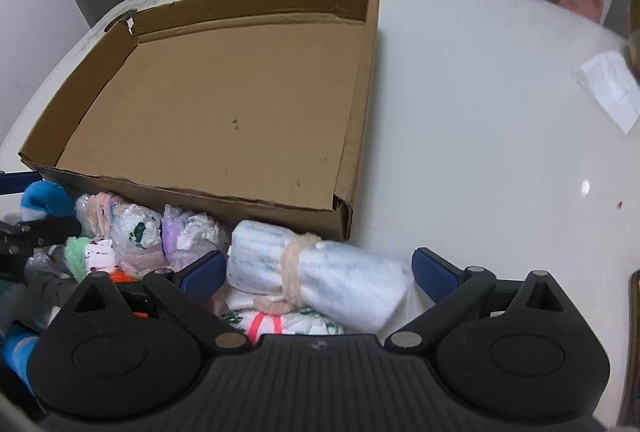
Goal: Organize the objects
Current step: 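Grasp the blue-white sock with the left tool while the right tool grasps the white rolled sock, then carry both socks into the cardboard tray and open both tools to release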
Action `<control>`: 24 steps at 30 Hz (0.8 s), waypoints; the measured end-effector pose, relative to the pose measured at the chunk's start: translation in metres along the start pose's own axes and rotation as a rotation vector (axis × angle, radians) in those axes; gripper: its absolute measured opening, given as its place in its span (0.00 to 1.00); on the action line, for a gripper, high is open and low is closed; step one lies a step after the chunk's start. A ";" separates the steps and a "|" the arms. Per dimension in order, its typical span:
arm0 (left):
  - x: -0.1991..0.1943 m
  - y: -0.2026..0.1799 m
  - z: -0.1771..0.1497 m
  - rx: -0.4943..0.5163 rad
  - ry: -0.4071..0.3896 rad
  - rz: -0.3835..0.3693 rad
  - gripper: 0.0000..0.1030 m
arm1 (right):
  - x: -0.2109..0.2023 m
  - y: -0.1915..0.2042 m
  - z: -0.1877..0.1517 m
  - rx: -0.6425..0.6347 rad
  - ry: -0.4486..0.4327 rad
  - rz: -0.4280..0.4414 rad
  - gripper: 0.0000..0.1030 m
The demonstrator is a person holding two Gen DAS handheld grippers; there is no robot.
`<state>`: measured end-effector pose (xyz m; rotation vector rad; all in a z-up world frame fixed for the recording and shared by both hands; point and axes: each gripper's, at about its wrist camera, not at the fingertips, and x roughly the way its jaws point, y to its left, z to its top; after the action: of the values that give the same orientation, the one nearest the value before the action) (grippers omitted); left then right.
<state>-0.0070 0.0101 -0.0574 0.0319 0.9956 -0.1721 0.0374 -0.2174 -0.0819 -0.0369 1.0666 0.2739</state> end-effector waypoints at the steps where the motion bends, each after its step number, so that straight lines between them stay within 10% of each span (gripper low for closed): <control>1: 0.002 0.003 0.000 -0.016 0.004 -0.015 0.86 | 0.000 0.003 0.000 -0.011 -0.004 -0.010 0.90; 6: 0.001 0.004 -0.002 -0.025 -0.011 -0.031 0.80 | -0.005 0.007 -0.001 -0.018 -0.015 -0.007 0.73; 24: -0.040 0.018 0.002 -0.043 -0.127 -0.063 0.73 | -0.052 -0.013 0.015 -0.019 -0.132 -0.049 0.72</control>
<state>-0.0236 0.0329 -0.0232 -0.0492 0.8735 -0.2085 0.0296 -0.2380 -0.0303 -0.0611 0.9303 0.2390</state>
